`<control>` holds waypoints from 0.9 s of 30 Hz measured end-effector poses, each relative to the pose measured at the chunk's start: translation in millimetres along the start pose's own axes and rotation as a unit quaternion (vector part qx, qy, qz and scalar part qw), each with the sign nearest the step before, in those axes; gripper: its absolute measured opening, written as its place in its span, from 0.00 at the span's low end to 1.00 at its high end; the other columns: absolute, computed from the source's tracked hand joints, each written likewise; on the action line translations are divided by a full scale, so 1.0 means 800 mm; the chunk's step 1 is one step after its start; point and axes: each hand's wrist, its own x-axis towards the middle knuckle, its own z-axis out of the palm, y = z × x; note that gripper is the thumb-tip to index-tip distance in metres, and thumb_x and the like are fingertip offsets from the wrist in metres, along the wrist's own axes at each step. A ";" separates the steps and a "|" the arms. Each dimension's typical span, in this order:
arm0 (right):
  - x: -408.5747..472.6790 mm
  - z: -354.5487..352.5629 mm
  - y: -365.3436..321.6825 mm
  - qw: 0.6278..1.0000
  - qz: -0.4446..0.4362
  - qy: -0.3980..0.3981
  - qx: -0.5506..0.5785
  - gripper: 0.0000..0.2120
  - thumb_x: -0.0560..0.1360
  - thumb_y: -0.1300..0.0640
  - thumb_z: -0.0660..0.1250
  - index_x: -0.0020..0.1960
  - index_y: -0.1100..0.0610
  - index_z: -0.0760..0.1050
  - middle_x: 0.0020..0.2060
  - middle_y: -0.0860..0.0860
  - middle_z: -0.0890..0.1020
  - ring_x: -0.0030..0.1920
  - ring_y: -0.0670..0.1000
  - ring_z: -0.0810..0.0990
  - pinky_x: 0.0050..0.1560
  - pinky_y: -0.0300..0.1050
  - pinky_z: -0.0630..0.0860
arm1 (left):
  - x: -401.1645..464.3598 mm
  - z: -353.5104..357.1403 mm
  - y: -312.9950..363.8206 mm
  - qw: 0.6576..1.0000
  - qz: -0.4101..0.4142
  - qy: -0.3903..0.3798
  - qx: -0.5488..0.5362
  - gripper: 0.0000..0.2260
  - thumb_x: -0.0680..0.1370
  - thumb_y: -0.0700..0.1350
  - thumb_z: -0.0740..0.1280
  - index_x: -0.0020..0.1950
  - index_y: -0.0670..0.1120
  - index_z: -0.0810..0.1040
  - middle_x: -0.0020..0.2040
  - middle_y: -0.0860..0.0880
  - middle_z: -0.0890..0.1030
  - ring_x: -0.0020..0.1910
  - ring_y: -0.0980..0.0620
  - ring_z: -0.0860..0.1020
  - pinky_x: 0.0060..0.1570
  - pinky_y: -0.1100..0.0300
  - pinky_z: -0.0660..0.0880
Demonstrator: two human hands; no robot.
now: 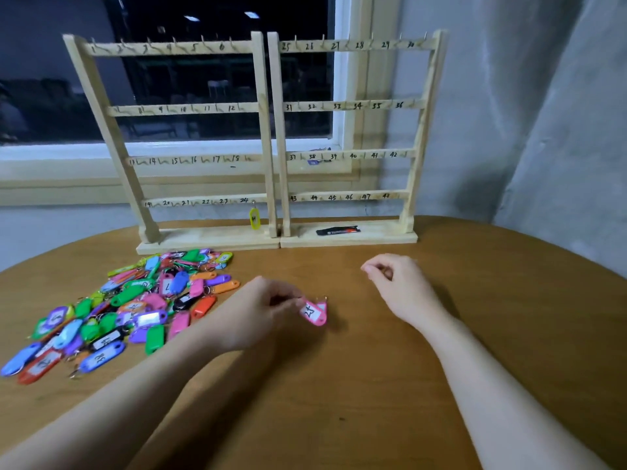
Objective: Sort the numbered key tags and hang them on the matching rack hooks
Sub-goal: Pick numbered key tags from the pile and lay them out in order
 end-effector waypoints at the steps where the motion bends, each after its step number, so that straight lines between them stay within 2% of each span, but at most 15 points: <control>1: 0.001 -0.011 0.005 1.000 0.013 0.003 -0.015 0.09 0.82 0.53 0.65 0.50 0.48 0.84 0.40 0.35 0.80 0.49 0.48 0.76 0.50 0.43 0.69 | 0.009 0.004 0.007 1.000 0.009 -0.006 0.004 0.06 0.81 0.47 0.68 0.51 0.49 0.85 0.43 0.56 0.85 0.42 0.60 0.80 0.45 0.63 0.76; 3: 0.001 -0.033 0.020 0.998 0.046 0.008 -0.041 0.09 0.82 0.52 0.64 0.50 0.47 0.84 0.41 0.36 0.81 0.52 0.46 0.74 0.51 0.44 0.69 | 0.032 0.012 0.019 1.000 0.023 -0.005 0.006 0.03 0.79 0.46 0.71 0.50 0.49 0.85 0.42 0.55 0.86 0.43 0.61 0.82 0.45 0.65 0.75; 7: -0.001 -0.057 0.056 0.992 0.107 0.035 -0.051 0.10 0.82 0.52 0.64 0.46 0.43 0.81 0.43 0.42 0.82 0.54 0.48 0.77 0.52 0.49 0.77 | 0.083 0.022 0.038 1.000 0.007 -0.003 0.004 0.02 0.77 0.45 0.74 0.45 0.48 0.83 0.39 0.50 0.85 0.39 0.54 0.82 0.41 0.59 0.78; 9: -0.003 -0.057 0.066 0.991 0.121 0.035 -0.052 0.10 0.82 0.52 0.65 0.44 0.41 0.80 0.43 0.42 0.83 0.53 0.48 0.79 0.53 0.50 0.79 | 0.100 0.027 0.047 0.999 0.011 -0.031 0.000 0.03 0.77 0.44 0.74 0.44 0.48 0.83 0.38 0.51 0.84 0.35 0.57 0.81 0.39 0.61 0.78; 11: -0.001 -0.052 0.065 0.991 0.120 0.026 -0.053 0.11 0.82 0.51 0.65 0.43 0.41 0.79 0.44 0.44 0.83 0.50 0.46 0.79 0.52 0.50 0.80 | 0.100 0.030 0.054 0.997 0.024 -0.073 -0.005 0.02 0.77 0.44 0.74 0.44 0.48 0.83 0.36 0.55 0.84 0.34 0.62 0.78 0.38 0.67 0.73; 15: 0.005 -0.044 0.064 0.990 0.118 0.023 -0.068 0.11 0.81 0.50 0.65 0.41 0.41 0.79 0.43 0.44 0.83 0.47 0.46 0.79 0.48 0.49 0.79 | 0.091 0.045 0.065 0.984 0.057 -0.169 -0.023 0.02 0.77 0.43 0.74 0.47 0.46 0.85 0.40 0.55 0.86 0.41 0.60 0.82 0.44 0.70 0.73; 17: 0.005 -0.042 0.064 0.989 0.124 0.021 -0.075 0.10 0.82 0.50 0.64 0.45 0.41 0.80 0.45 0.44 0.82 0.49 0.46 0.78 0.47 0.47 0.77 | 0.085 0.055 0.069 0.977 0.075 -0.201 -0.020 0.02 0.77 0.44 0.74 0.47 0.46 0.85 0.40 0.56 0.85 0.41 0.61 0.81 0.44 0.70 0.72; 21: 0.005 -0.043 0.061 0.988 0.111 0.027 -0.099 0.09 0.83 0.51 0.64 0.51 0.45 0.83 0.48 0.44 0.82 0.51 0.47 0.75 0.45 0.44 0.71 | 0.082 0.075 0.074 0.974 0.084 -0.209 0.006 0.03 0.76 0.48 0.75 0.46 0.50 0.84 0.38 0.61 0.81 0.40 0.64 0.77 0.42 0.72 0.69; 25: 0.002 -0.044 0.057 0.988 0.113 0.022 -0.106 0.10 0.83 0.51 0.63 0.50 0.45 0.83 0.48 0.44 0.83 0.54 0.48 0.76 0.48 0.48 0.76 | 0.084 0.086 0.073 0.975 0.105 -0.190 0.041 0.03 0.75 0.51 0.75 0.46 0.54 0.84 0.42 0.60 0.80 0.45 0.60 0.76 0.47 0.65 0.70; 27: 0.001 -0.045 0.054 0.987 0.111 0.019 -0.115 0.10 0.83 0.50 0.63 0.51 0.46 0.83 0.49 0.44 0.82 0.54 0.48 0.77 0.48 0.48 0.77 | 0.083 0.084 0.071 0.978 0.113 -0.169 0.045 0.03 0.75 0.51 0.75 0.48 0.55 0.84 0.44 0.60 0.80 0.48 0.60 0.76 0.50 0.65 0.72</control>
